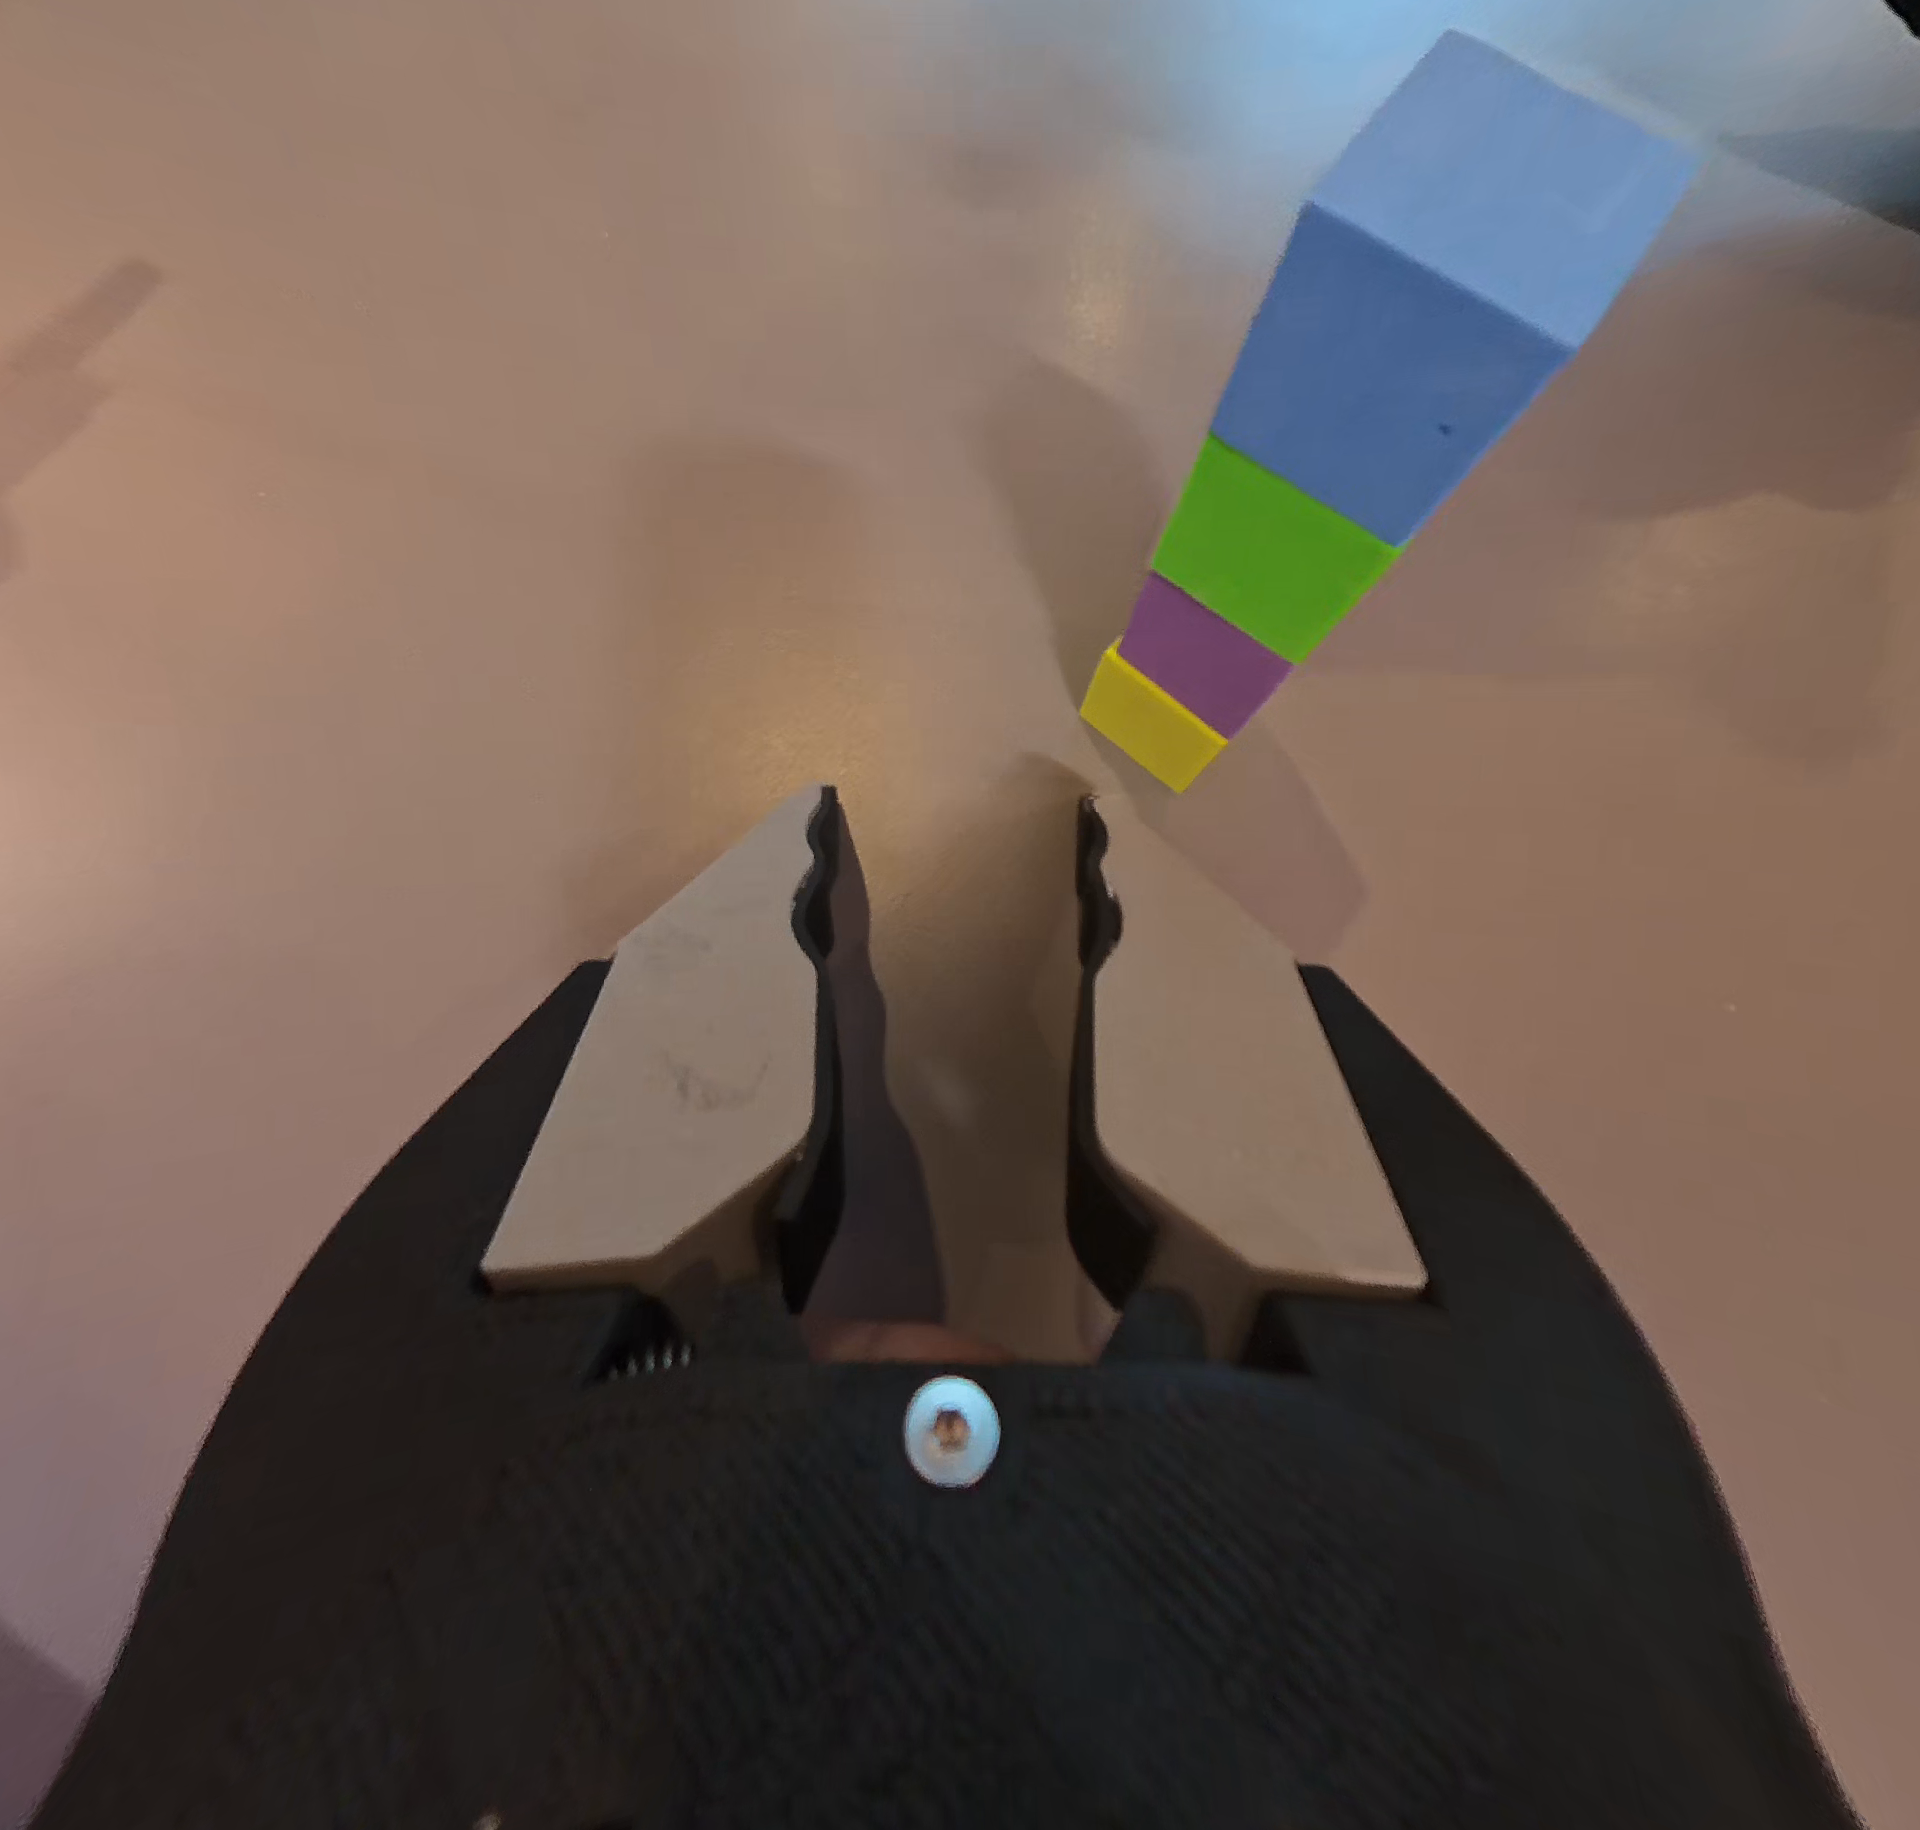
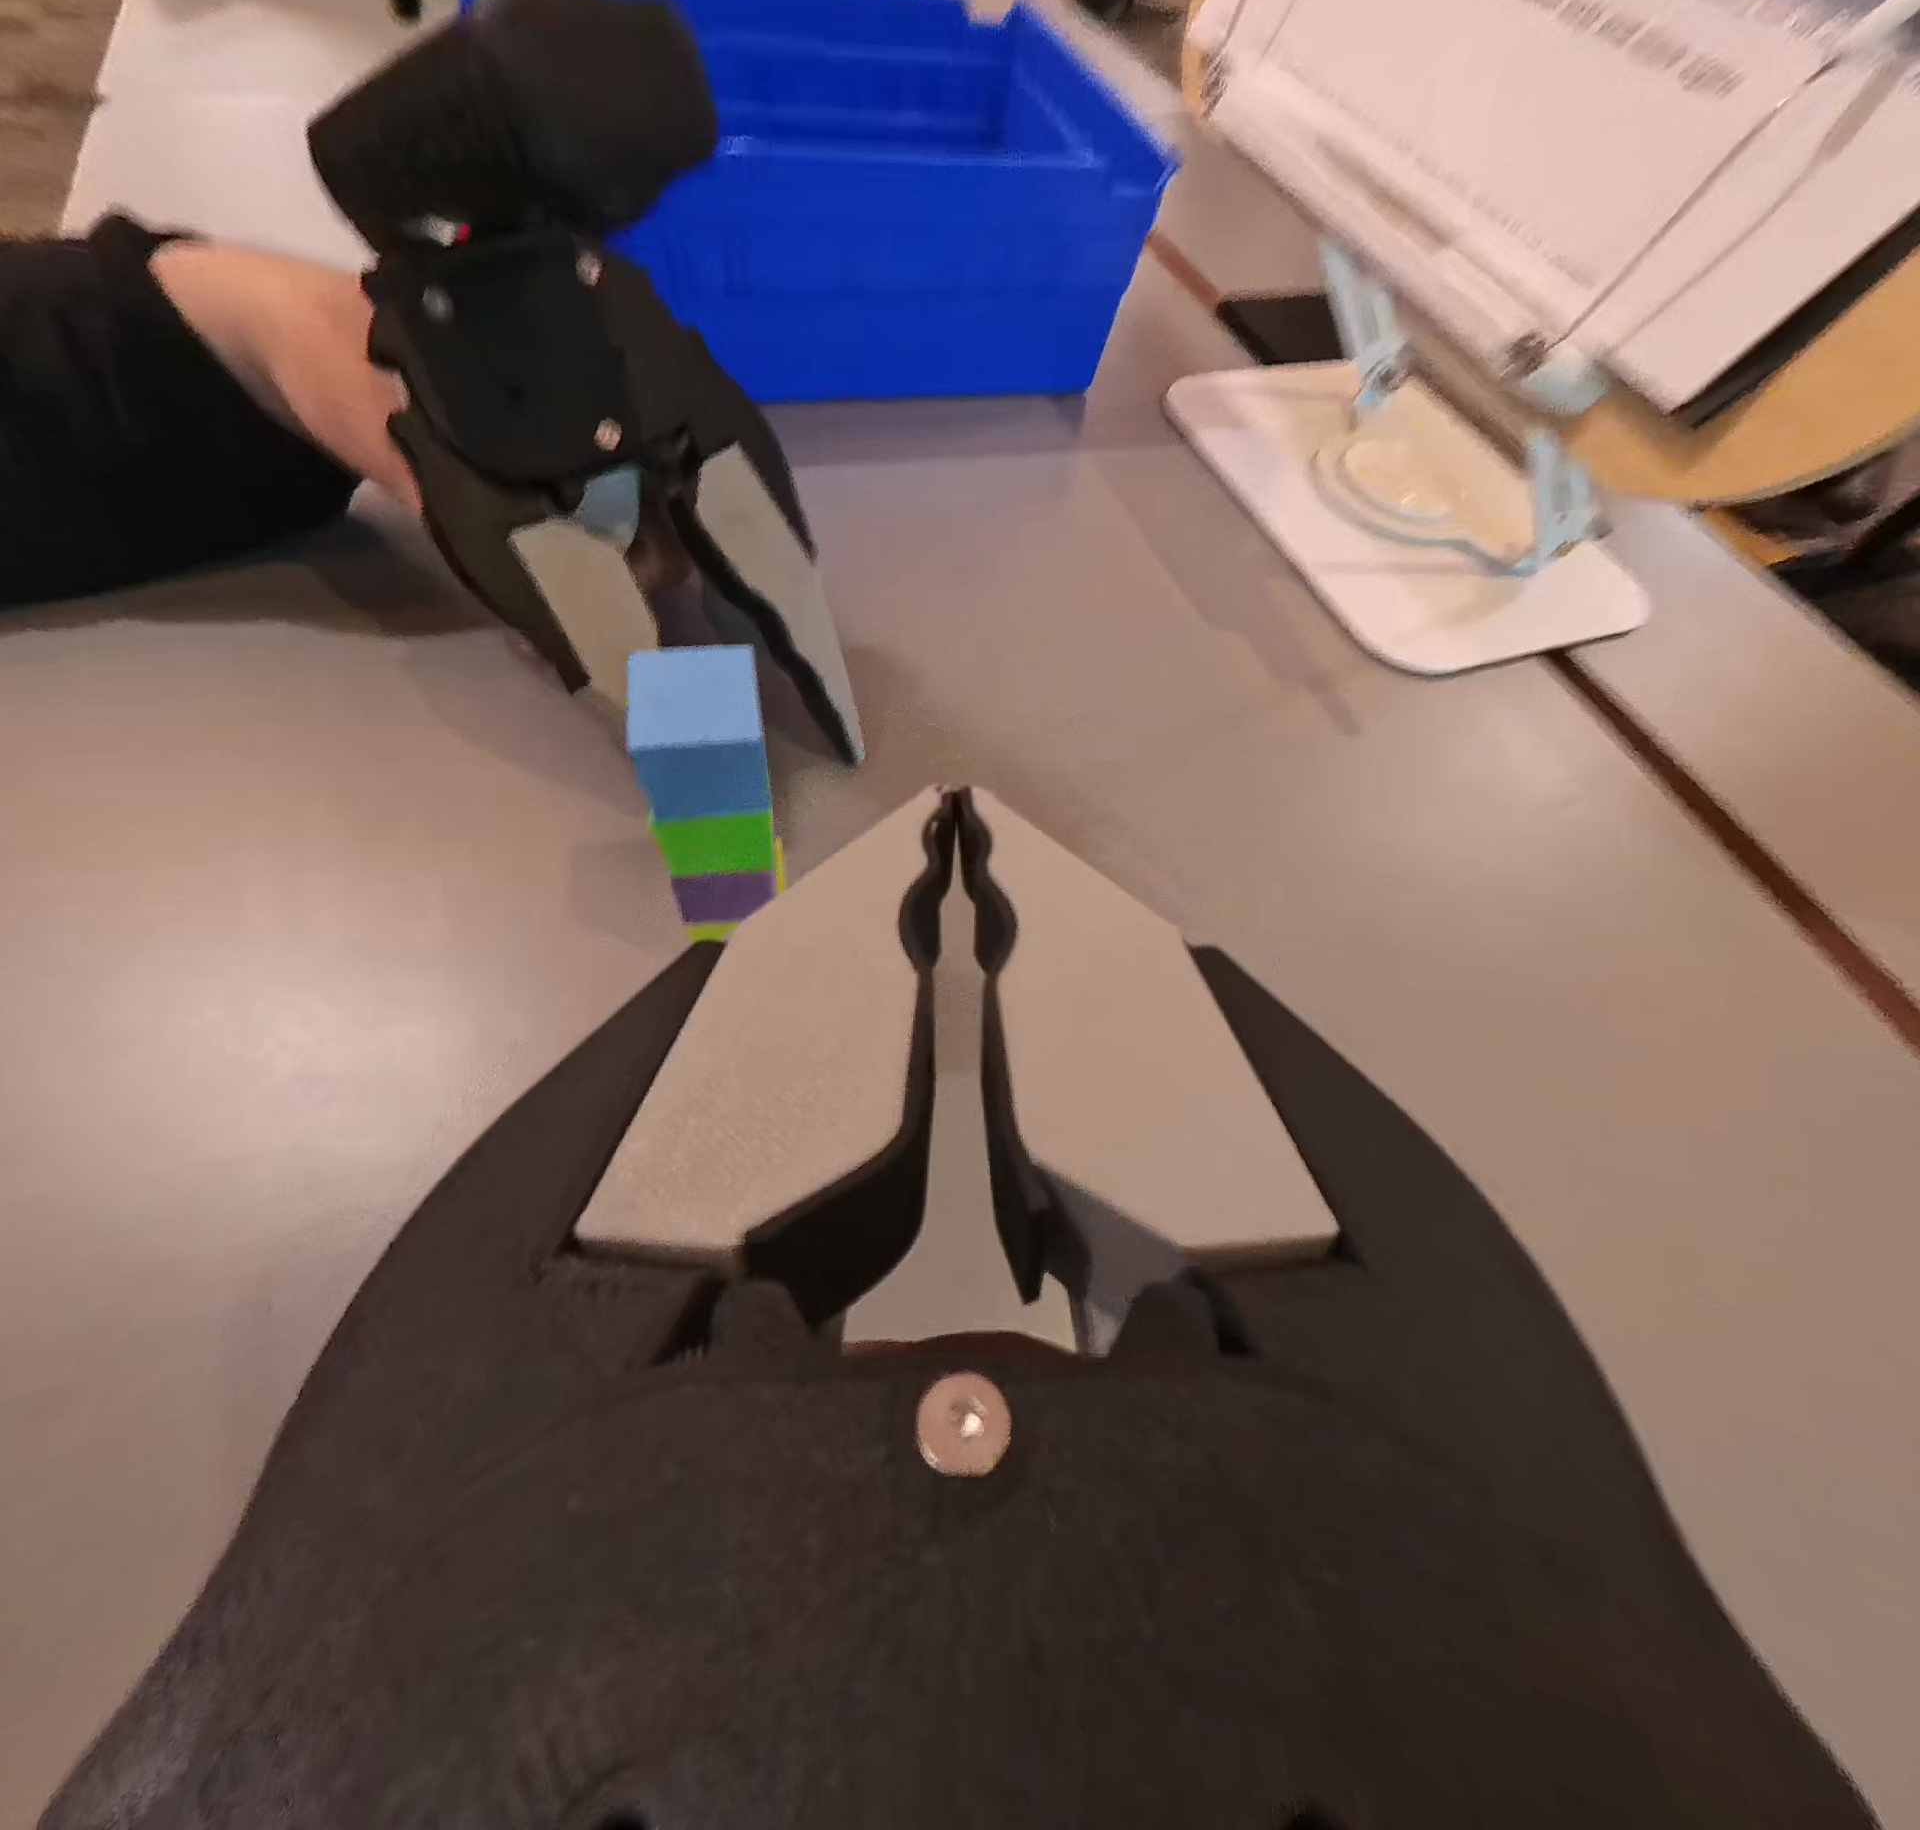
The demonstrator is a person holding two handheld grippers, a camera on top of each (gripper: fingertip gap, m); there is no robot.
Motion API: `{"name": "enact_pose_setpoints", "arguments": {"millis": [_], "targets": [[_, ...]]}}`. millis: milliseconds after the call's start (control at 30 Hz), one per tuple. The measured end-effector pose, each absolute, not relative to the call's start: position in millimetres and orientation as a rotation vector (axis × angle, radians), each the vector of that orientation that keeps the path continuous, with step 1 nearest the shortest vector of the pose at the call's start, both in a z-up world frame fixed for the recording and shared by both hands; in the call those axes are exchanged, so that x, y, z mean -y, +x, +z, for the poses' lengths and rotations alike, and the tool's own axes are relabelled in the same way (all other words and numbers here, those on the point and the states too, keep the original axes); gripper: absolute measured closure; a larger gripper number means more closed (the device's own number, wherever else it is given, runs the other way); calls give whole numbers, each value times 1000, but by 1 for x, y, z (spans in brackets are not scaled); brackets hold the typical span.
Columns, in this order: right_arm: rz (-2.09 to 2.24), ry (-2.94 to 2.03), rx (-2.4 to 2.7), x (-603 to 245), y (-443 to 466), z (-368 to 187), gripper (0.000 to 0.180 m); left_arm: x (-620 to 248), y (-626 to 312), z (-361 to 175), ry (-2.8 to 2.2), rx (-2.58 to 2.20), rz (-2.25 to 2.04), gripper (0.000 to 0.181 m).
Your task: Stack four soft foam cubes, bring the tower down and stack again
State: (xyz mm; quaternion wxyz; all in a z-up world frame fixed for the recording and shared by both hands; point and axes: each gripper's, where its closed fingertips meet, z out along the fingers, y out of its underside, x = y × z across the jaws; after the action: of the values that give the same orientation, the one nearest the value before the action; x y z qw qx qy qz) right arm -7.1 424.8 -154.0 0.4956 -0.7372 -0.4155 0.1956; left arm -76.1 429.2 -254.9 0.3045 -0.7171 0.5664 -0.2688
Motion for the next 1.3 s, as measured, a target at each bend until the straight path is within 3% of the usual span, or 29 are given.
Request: {"name": "enact_pose_setpoints", "arguments": {"millis": [233, 400, 600, 767, 1000, 1167, 1300], "targets": [[925, -2039, 1635, -326, -40, -243, 180, -433, -81, -254, -1935, -1453, -741, 142], [1034, -1777, 1934, -277, -77, -253, 180, -435, -86, -254, -1955, -1422, -742, 144], [627, -1862, 1588, -351, -93, -244, 180, -441, -91, -254, -1985, -1367, -724, 147], [204, -1816, 1193, -420, -53, -200, 180, -448, -96, -253, -2025, -1304, -742, 150], [132, -1737, 1021, -435, -32, -170, 180, -448, -97, -253, -2033, -1293, -756, 151], [106, -1829, 886, -453, 0, -175, 174, -447, -96, -253, -2019, -1310, -733, 149], [61, -2068, 783, -469, 43, -215, 165, -446, -96, -253, -2007, -1326, -719, 146]]}}
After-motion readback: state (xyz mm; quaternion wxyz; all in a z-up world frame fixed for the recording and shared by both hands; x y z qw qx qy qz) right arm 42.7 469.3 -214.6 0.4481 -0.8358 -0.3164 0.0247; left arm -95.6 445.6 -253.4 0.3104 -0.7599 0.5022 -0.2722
